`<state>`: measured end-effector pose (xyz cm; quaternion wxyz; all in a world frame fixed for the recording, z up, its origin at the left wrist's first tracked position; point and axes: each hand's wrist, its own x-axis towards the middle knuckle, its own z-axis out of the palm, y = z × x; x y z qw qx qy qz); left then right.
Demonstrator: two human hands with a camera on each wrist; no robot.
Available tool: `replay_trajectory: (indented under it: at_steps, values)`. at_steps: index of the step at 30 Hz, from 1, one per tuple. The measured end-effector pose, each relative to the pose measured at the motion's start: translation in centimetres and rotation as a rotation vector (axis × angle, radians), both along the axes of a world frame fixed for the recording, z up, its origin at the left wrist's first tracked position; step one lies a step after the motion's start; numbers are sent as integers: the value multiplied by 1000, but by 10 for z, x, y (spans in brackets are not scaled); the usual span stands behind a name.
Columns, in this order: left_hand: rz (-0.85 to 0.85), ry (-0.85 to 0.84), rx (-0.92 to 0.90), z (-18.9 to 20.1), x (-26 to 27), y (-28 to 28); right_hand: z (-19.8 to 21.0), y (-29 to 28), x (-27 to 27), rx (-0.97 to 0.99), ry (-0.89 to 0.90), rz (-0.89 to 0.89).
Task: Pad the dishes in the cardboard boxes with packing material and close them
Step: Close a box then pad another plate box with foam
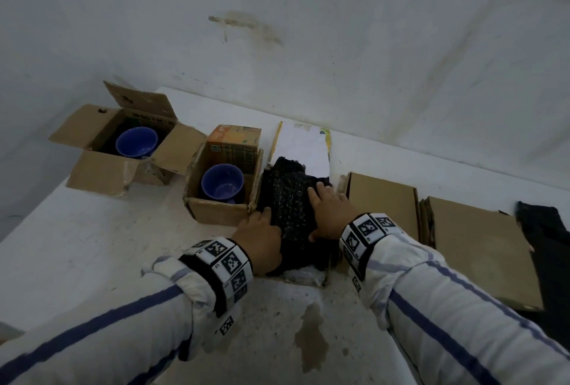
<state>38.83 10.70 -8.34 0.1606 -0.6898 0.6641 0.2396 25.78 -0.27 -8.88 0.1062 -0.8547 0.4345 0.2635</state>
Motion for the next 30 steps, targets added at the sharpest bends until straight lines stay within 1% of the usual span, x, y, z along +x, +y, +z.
replay_trajectory:
  at_steps: [4, 6, 7, 10, 11, 12, 14, 16, 18, 21, 24, 26, 30]
  values:
    - [-6, -10, -22, -4, 0, 0, 2, -5, 6, 117, 56, 28]
    - [-10, -3, -36, -6, 2, -1, 16, -11, 11, 179, 59, 12]
    - [-8, 13, -44, -7, 3, -1, 25, -16, 14, 165, 25, 20]
    - [17, 91, -83, -11, 6, 0, 47, -27, 25, 3, -173, 61]
    - [28, 121, -95, -12, 6, 0, 48, -28, 30, 6, -215, 87]
    - [40, 148, -100, -13, 7, 0, 46, -28, 35, 40, -212, 125]
    - [59, 184, -80, -15, 7, -1, 37, -26, 44, 104, -94, 202]
    - [59, 193, -53, -16, 8, -2, 27, -26, 50, 95, 32, 230]
    - [45, 185, -36, -16, 9, -3, 21, -28, 54, 43, 84, 256]
    - [39, 185, -26, -19, 10, -2, 23, -28, 61, -46, 67, 327]
    - [36, 184, -19, -21, 10, -2, 20, -26, 66, -9, 116, 375]
    - [39, 190, -14, -22, 11, -2, 15, -26, 66, 58, 125, 344]
    - [34, 192, -7, -23, 13, -1, 19, -33, 59, 211, 12, 214]
